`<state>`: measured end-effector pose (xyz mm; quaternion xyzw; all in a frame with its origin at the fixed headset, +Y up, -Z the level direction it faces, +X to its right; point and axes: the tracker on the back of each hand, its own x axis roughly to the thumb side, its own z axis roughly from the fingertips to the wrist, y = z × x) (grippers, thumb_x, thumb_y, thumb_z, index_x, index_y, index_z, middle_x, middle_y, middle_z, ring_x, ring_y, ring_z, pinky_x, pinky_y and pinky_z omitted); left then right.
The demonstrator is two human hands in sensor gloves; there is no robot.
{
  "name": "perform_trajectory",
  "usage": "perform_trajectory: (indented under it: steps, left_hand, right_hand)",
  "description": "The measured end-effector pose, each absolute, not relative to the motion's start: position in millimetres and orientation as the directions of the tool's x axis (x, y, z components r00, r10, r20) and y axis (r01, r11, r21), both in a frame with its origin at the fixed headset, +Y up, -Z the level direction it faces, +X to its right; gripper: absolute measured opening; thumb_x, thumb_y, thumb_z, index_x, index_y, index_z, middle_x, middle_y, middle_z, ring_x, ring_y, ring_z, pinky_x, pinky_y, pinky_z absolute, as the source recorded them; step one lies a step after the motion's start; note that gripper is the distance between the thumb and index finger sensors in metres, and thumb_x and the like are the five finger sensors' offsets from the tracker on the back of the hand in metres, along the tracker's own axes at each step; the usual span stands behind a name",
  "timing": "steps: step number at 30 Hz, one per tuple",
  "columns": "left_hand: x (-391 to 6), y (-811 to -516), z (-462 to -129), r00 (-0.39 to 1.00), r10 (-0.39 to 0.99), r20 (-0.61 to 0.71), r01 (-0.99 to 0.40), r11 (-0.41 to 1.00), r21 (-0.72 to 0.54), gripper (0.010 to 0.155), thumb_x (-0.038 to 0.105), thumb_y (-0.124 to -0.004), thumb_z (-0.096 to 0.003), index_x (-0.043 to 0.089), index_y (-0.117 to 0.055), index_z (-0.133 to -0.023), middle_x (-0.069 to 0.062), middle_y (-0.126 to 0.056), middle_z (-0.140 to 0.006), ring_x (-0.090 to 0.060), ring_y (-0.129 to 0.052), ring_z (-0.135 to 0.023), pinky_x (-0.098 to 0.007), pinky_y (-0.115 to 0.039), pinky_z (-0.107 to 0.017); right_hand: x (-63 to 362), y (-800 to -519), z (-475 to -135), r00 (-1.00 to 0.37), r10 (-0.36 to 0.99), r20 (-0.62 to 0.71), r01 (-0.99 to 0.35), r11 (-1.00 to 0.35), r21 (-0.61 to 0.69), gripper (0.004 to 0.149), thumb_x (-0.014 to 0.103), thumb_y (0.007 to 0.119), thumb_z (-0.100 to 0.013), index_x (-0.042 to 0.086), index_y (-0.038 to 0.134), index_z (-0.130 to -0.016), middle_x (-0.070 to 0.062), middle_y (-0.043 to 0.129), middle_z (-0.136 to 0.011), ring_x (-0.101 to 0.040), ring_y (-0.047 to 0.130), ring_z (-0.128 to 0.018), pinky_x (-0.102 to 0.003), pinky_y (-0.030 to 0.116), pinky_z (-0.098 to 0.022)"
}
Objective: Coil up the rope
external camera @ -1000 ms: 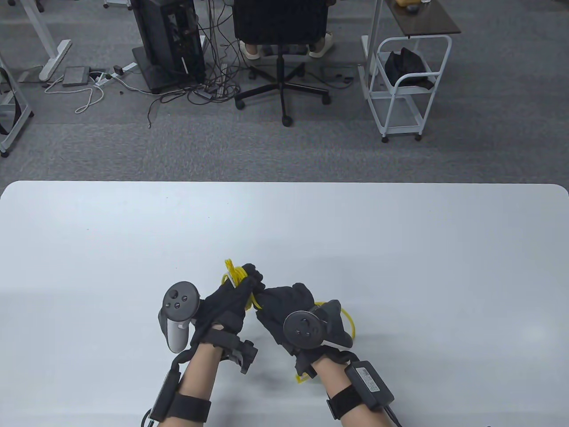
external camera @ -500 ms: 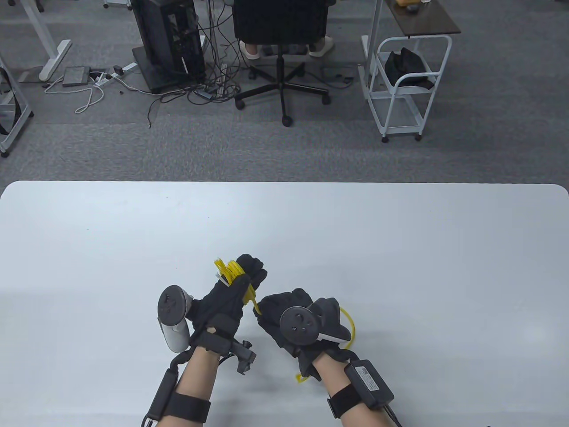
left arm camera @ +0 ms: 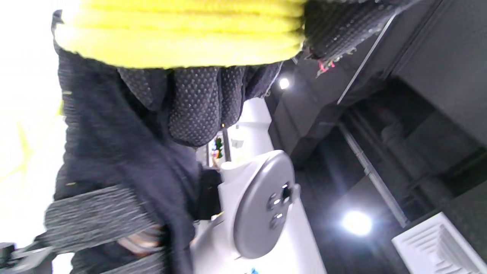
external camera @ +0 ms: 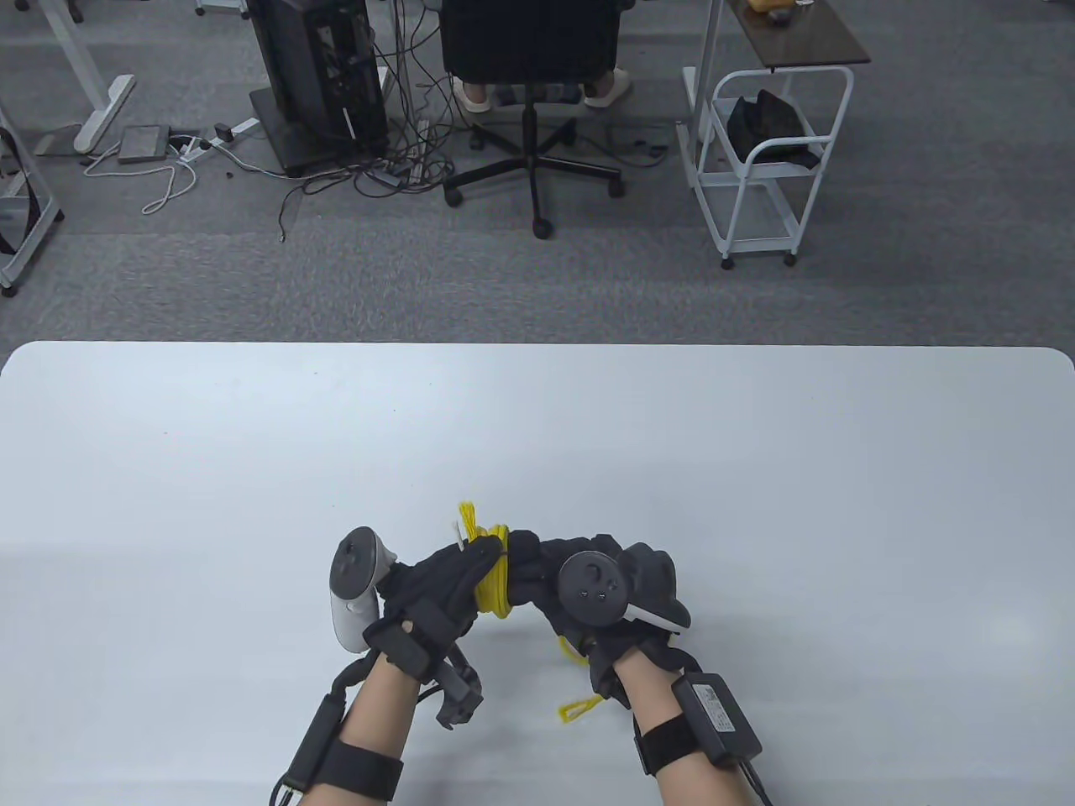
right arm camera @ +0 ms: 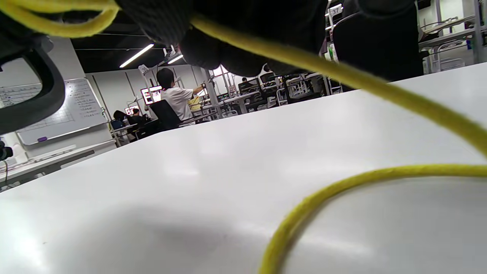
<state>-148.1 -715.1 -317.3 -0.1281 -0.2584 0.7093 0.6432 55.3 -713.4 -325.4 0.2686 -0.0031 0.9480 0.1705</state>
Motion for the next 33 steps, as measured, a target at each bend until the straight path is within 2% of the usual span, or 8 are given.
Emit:
perform_trajectory:
  steps: [11,17,22,28,33]
  left_hand:
    - [-144,-723,-320,0.062,0.995,0.084,-0.753,0.101,-0.650,0.056,0.052,-0.058,-0.0624,0.015,-0.089,-0.093,-0.017,-0.103,-0.083,-0.029,-0.109,-0.062,-0.036,-0.085,-0.051]
    - [-145,-725,-321,0.153,0.986,0.065,-0.742,0.158,-0.651,0.056,0.051,-0.058,-0.0629,0.015,-0.090,-0.093,-0.019,-0.103,-0.084,-0.031,-0.108,-0.063,-0.037,-0.085,-0.052]
    - [-143,-730,-321,0.281,0.959,0.036,-0.697,0.230,-0.679,0.057,0.049,-0.057,-0.0635,0.013,-0.089,-0.094,-0.021,-0.101,-0.086,-0.033,-0.107,-0.065,-0.038,-0.084,-0.053]
    - [-148,-731,-321,0.359,0.933,0.009,-0.745,0.292,-0.599,0.065,0.050,-0.047,-0.0632,0.010,-0.084,-0.099,-0.024,-0.096,-0.091,-0.036,-0.104,-0.070,-0.040,-0.081,-0.056]
    - [-157,-730,-321,0.310,0.951,-0.012,-0.822,0.261,-0.507,0.066,0.050,-0.046,-0.0631,0.009,-0.078,-0.103,-0.025,-0.090,-0.097,-0.038,-0.099,-0.076,-0.041,-0.078,-0.060]
  right_hand:
    - [64,-705,-324,-0.834,0.334,0.440,-0.393,-0.918,-0.048,0.041,0.038,0.071,-0.058,0.017,0.073,-0.094,-0.015,0.078,-0.098,-0.044,0.080,-0.085,-0.073,0.052,-0.066]
    - [65,-704,-322,-0.844,0.323,0.428,-0.401,-0.910,-0.103,0.041,0.038,0.072,-0.058,0.017,0.073,-0.093,-0.014,0.079,-0.097,-0.044,0.081,-0.084,-0.073,0.052,-0.065]
    - [63,-701,-320,-0.825,0.351,0.443,-0.446,-0.886,-0.128,0.040,0.039,0.073,-0.058,0.017,0.074,-0.092,-0.014,0.080,-0.096,-0.043,0.081,-0.083,-0.072,0.053,-0.065]
    - [59,-699,-316,-0.766,0.422,0.484,-0.532,-0.839,-0.110,0.040,0.040,0.073,-0.057,0.018,0.074,-0.091,-0.013,0.080,-0.095,-0.043,0.082,-0.083,-0.072,0.053,-0.065]
    - [52,-699,-314,-0.683,0.489,0.543,-0.599,-0.800,-0.034,0.041,0.040,0.069,-0.058,0.017,0.073,-0.092,-0.014,0.079,-0.096,-0.043,0.080,-0.084,-0.073,0.051,-0.066]
